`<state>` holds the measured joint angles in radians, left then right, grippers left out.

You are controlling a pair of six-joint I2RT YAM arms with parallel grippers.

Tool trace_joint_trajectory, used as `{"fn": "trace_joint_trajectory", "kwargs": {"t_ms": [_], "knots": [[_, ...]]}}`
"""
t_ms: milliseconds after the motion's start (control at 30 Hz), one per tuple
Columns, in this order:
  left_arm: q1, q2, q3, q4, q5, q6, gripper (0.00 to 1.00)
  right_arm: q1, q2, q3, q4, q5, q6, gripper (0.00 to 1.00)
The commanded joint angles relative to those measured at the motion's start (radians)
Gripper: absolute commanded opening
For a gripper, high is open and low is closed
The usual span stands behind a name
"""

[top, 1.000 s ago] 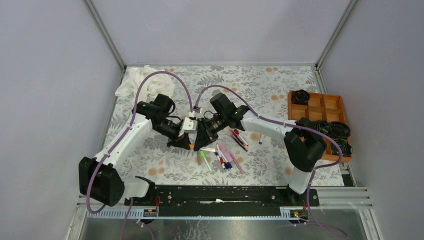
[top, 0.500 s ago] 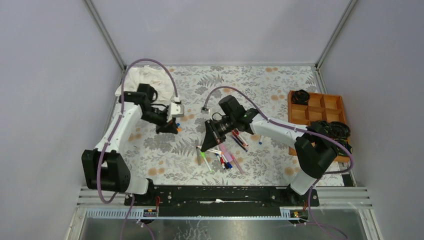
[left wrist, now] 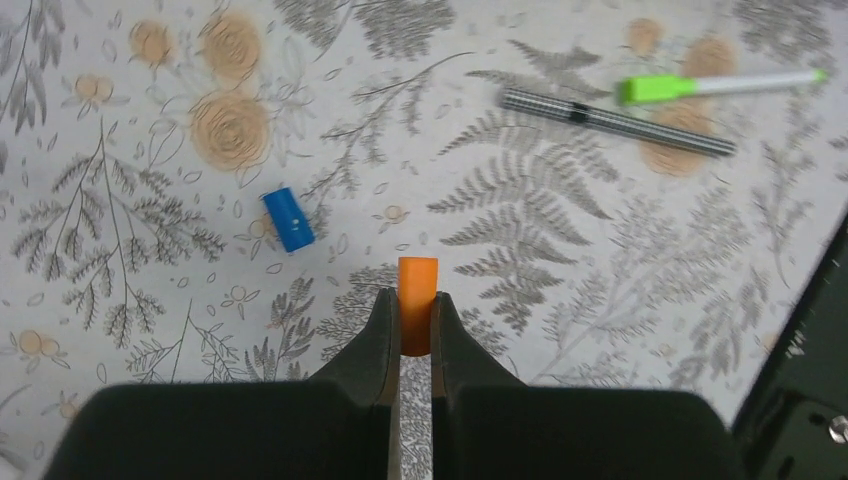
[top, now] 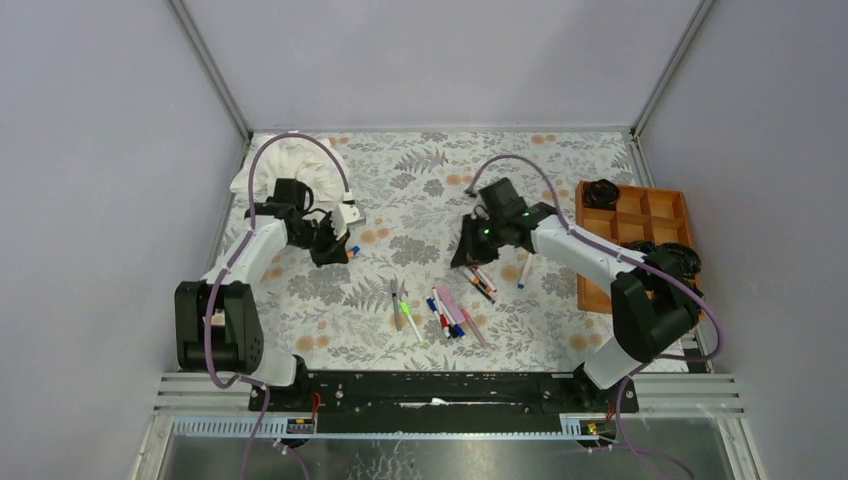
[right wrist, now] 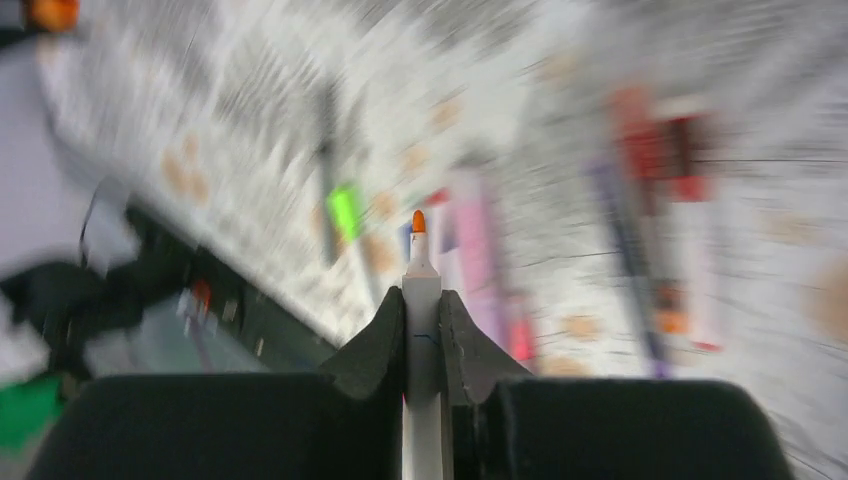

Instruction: Open the pen caps

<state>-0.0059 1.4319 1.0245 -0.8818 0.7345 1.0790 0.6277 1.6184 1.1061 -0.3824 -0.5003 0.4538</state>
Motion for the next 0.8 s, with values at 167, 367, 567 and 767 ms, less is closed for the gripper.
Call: {"fn": "trace_joint_trajectory", "kwargs": {"t_ms": [167,367,567,767], "knots": [[-0.033,0.156,-0.11,0.439,-0.245,-0.304,0.0,-0.206,-0.147,-0.073,-0.092,0.722,0.132,0.0],[-0.049,0.219,-0.135,0.487,-0.315,-0.317,0.0,-0.245,-0.122,-0.105,-0.112,0.897,0.171,0.0],[-0.055,0.213,-0.145,0.491,-0.313,-0.306,0.2,-0.272,-0.106,-0.139,-0.114,0.986,0.18,0.0],[-0.055,0.166,-0.106,0.394,-0.223,-0.297,0.58,-0.29,-0.051,-0.164,-0.091,1.002,0.171,0.05]]}}
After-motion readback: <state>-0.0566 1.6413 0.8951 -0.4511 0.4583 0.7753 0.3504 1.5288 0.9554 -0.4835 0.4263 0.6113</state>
